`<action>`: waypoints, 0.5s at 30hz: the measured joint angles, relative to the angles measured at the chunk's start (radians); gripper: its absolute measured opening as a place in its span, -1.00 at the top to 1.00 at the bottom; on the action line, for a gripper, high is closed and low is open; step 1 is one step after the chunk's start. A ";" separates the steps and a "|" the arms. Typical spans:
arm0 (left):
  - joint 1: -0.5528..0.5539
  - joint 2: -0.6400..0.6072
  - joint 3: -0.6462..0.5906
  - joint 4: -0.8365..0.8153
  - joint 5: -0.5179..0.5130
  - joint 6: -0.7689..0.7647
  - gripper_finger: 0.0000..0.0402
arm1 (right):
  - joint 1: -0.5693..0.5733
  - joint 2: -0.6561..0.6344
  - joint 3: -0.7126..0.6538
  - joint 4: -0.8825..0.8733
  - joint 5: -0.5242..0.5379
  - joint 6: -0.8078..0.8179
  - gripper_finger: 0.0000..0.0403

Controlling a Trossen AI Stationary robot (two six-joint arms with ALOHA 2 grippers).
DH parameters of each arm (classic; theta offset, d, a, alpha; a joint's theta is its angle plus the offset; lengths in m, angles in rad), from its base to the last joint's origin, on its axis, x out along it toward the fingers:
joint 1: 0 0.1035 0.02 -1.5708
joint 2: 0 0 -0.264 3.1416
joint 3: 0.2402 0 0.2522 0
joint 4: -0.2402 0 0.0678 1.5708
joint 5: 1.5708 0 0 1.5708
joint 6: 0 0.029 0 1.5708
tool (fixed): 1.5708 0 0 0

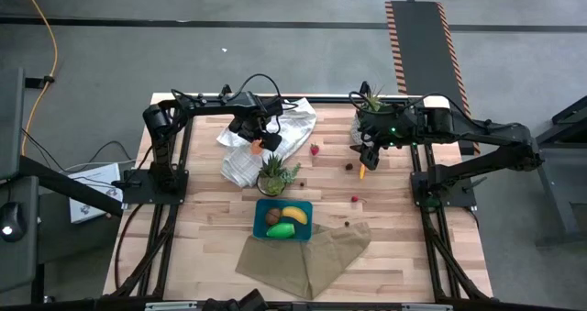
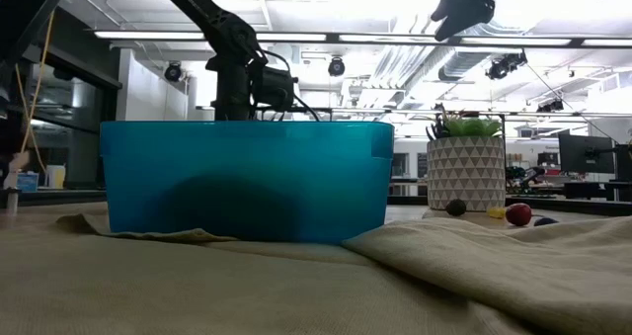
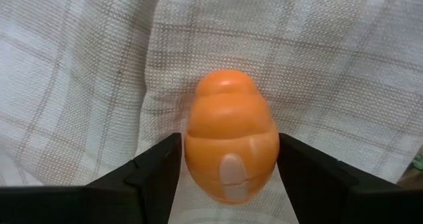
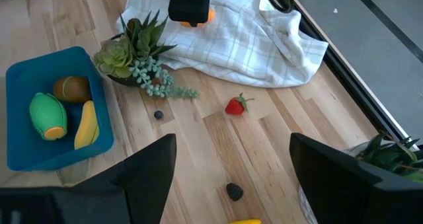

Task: Pick and placing Produce into tupperware
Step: Put the pumpkin into the blue bin

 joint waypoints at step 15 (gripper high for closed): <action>0.000 0.000 0.000 0.000 0.021 0.015 -0.02 | 0.000 0.000 0.000 -0.001 0.000 -0.002 -0.42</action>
